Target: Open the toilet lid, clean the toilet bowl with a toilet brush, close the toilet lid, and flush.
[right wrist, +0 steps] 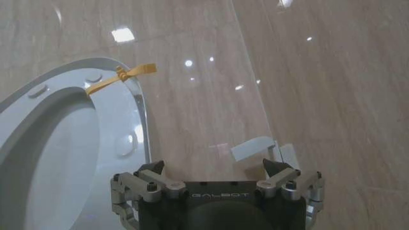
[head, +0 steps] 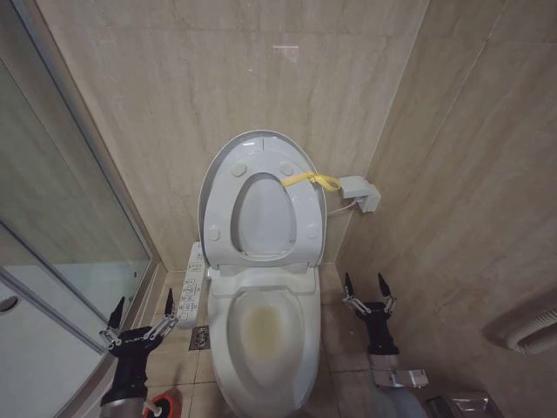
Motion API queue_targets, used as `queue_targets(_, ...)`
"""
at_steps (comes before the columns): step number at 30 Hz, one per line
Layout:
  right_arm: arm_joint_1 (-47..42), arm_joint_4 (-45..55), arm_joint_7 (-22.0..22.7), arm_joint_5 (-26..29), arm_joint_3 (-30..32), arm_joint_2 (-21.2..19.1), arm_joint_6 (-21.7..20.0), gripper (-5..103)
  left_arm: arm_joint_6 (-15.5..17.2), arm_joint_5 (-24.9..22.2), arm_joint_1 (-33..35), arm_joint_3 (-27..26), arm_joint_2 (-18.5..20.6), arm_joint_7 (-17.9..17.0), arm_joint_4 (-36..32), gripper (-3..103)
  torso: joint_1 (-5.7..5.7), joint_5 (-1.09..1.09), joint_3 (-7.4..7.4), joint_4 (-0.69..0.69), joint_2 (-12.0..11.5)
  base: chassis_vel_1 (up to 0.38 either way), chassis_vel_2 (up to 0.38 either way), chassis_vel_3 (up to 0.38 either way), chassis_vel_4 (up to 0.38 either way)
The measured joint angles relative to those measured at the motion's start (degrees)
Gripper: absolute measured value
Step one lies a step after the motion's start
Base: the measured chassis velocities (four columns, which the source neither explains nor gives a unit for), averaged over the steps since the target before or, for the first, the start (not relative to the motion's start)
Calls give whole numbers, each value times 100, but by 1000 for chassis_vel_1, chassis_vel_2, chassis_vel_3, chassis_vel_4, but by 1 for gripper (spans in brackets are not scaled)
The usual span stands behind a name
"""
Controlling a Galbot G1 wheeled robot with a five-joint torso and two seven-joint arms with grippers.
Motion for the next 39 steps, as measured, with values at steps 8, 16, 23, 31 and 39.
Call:
queue_targets(8,572,47,432,191,-77,-367,-264,100,-103,125,110,114,-110,51,-176,100,0,1,0,1,0,0,0,0,0)
queue_targets(16,1647,-330,953,296,-168,-856,-747,100,-187,117,108,201,4,77,-139,100,0,1,1,2,0,0,0,0,0)
queue_targets(23,2729,-1218,1125,287,-536,-1100,-1095,100,-201,92,183,33,-1,87,-474,100,1,0,1,0,0,0,0,0,0)
queue_targets(31,3971,-2281,995,294,-1169,-1188,-1140,100,-179,6,248,-201,67,136,-816,100,1,-2,1,2,-1,0,0,0,0)
queue_targets(39,4676,-2781,870,274,-1559,-977,-1188,100,-148,-187,360,-524,169,134,-1049,100,1,-1,0,2,-1,0,0,0,0)
